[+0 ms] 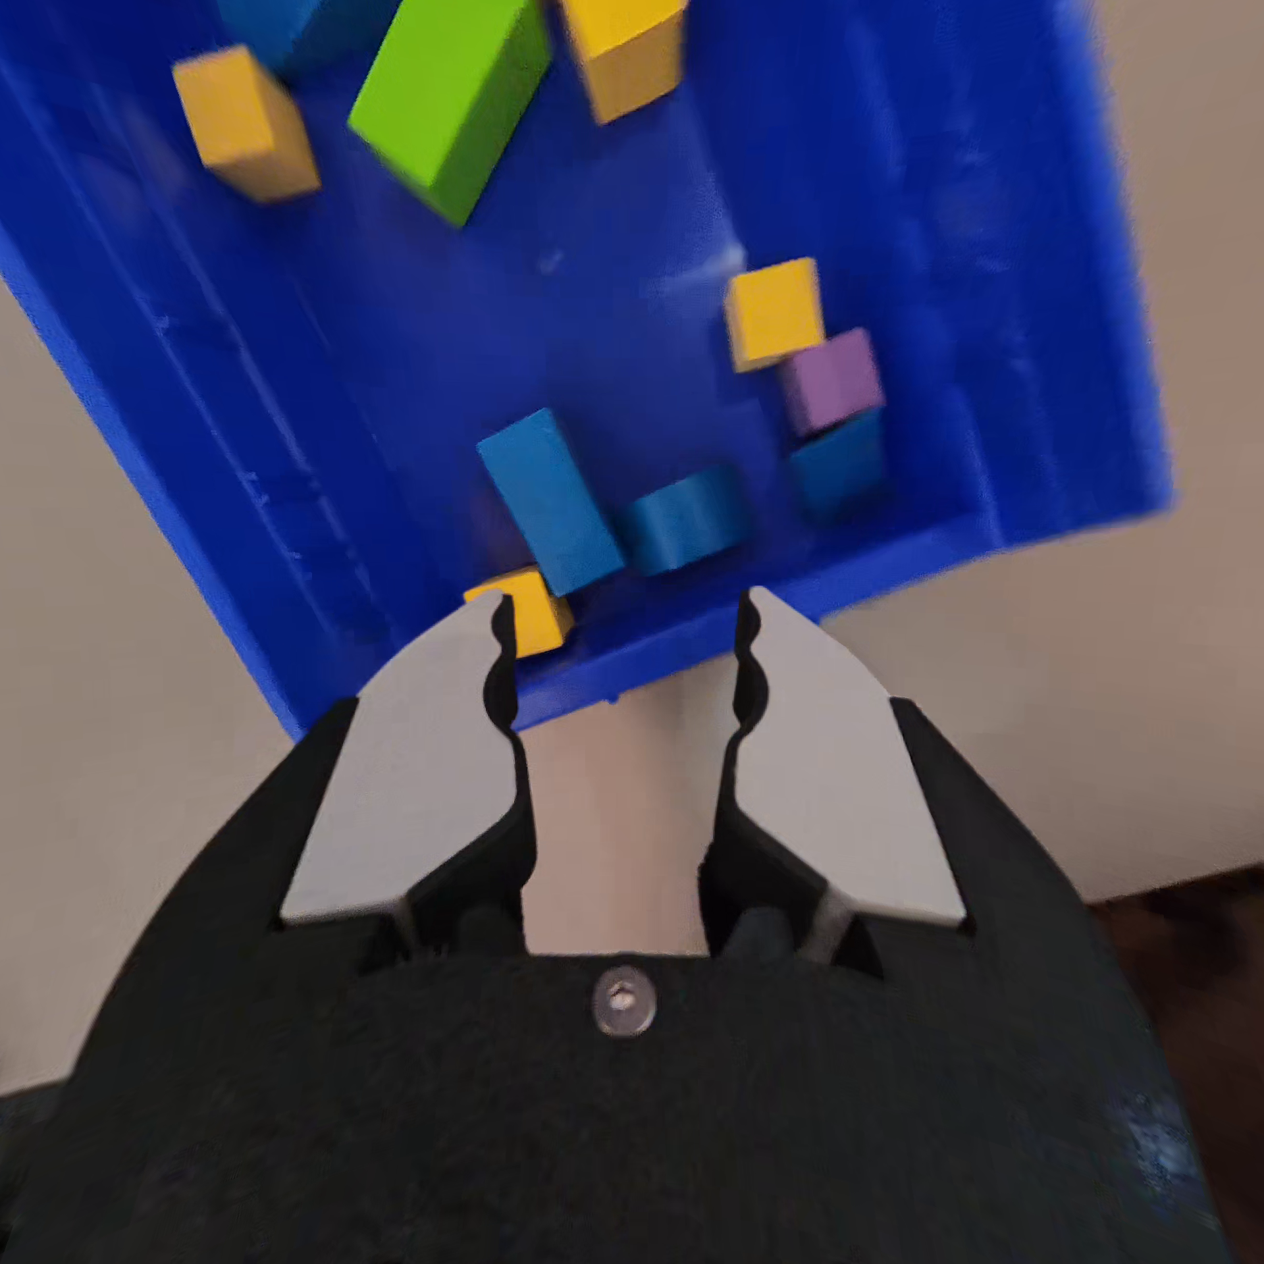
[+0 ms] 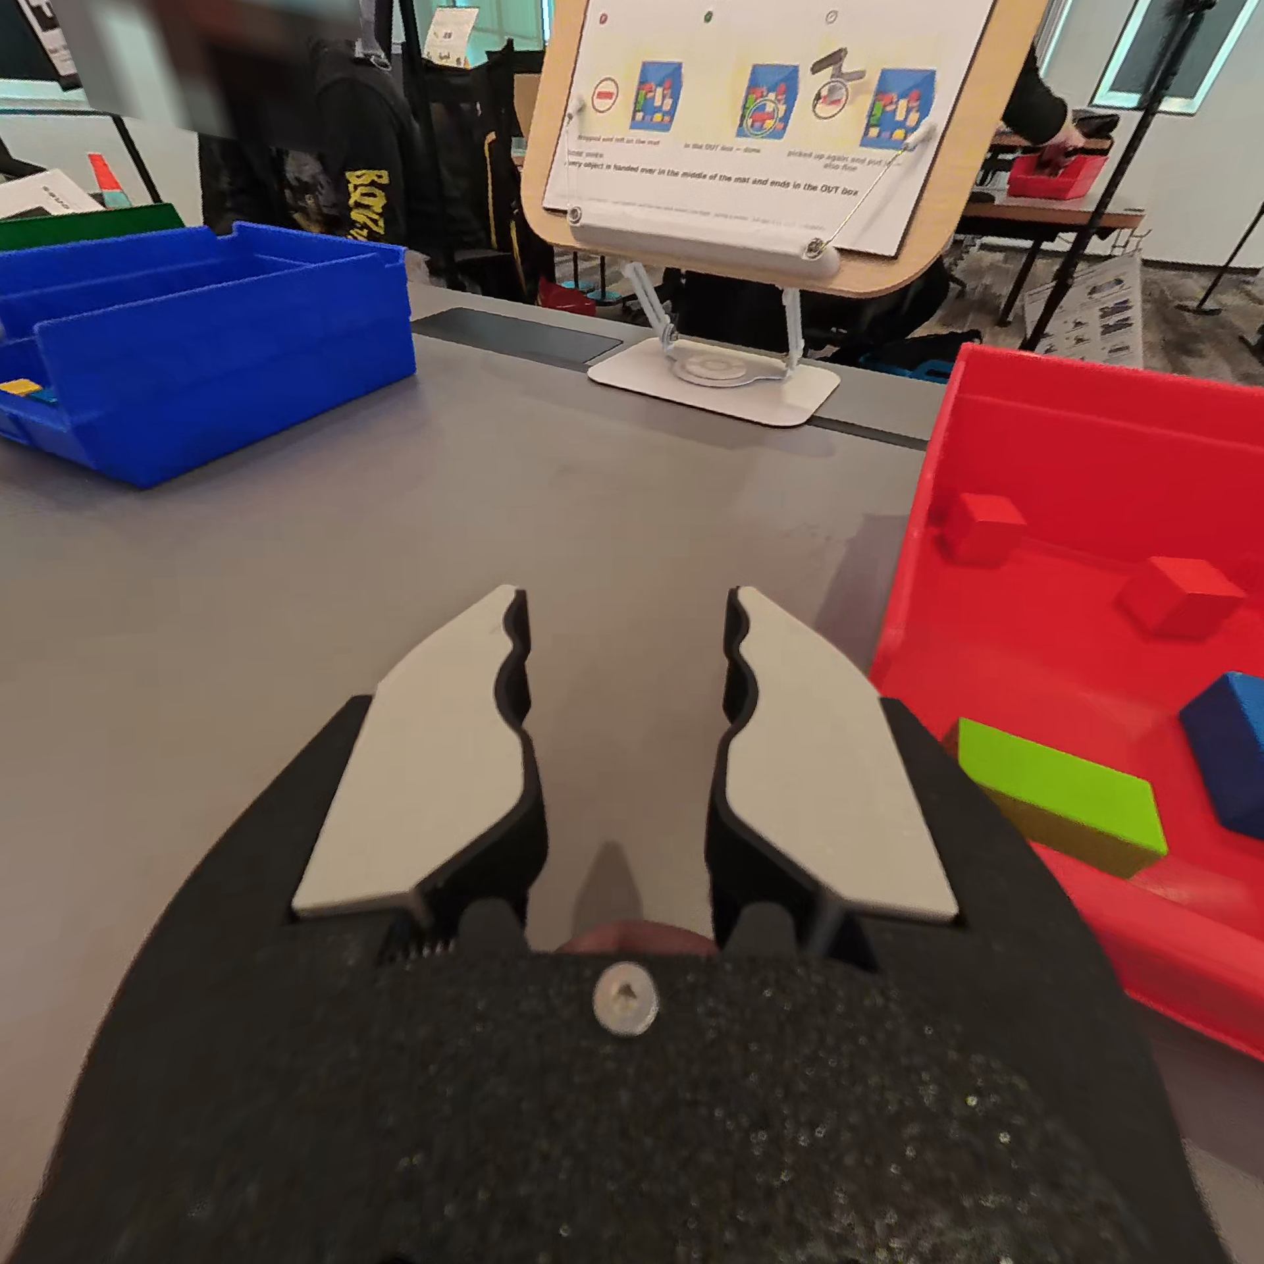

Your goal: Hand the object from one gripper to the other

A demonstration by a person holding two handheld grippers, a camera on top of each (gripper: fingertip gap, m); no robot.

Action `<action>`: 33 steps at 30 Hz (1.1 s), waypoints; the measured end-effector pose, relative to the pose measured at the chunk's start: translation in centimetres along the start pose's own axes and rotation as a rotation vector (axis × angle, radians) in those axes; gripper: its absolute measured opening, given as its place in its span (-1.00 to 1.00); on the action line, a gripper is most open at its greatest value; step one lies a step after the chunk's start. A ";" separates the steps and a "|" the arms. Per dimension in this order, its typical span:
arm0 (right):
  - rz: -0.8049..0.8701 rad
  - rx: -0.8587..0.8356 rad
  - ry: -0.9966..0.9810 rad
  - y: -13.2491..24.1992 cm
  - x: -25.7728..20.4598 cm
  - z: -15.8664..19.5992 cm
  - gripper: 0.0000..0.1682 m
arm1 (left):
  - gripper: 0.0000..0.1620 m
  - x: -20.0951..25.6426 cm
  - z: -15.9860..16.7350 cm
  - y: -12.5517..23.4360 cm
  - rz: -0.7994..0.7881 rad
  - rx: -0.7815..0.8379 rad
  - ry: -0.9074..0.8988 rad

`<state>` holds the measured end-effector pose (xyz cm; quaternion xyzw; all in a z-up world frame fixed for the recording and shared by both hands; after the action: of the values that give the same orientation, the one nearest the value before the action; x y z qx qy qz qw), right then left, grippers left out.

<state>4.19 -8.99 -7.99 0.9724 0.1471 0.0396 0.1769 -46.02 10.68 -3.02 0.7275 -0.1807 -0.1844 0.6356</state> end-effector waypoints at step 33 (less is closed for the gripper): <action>-0.502 0.148 0.496 -7.1 -5.6 -10.6 -0.10 | -0.58 12.9 -10.5 4.9 1.479 0.350 -0.086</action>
<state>-4.41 -0.78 -0.78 0.8768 0.4224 0.2191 0.0693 -29.80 12.64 2.67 0.4994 -0.6722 0.2928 0.4616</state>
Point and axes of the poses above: each gripper's, where its closed fingertips meet, y back along the fingers, z out of its underside, x = y × z across the jaws, the point moved 9 cm from there along y, back along the fingers, and after that the axes turned 10 degrees about -x, right-handed, at the moved point
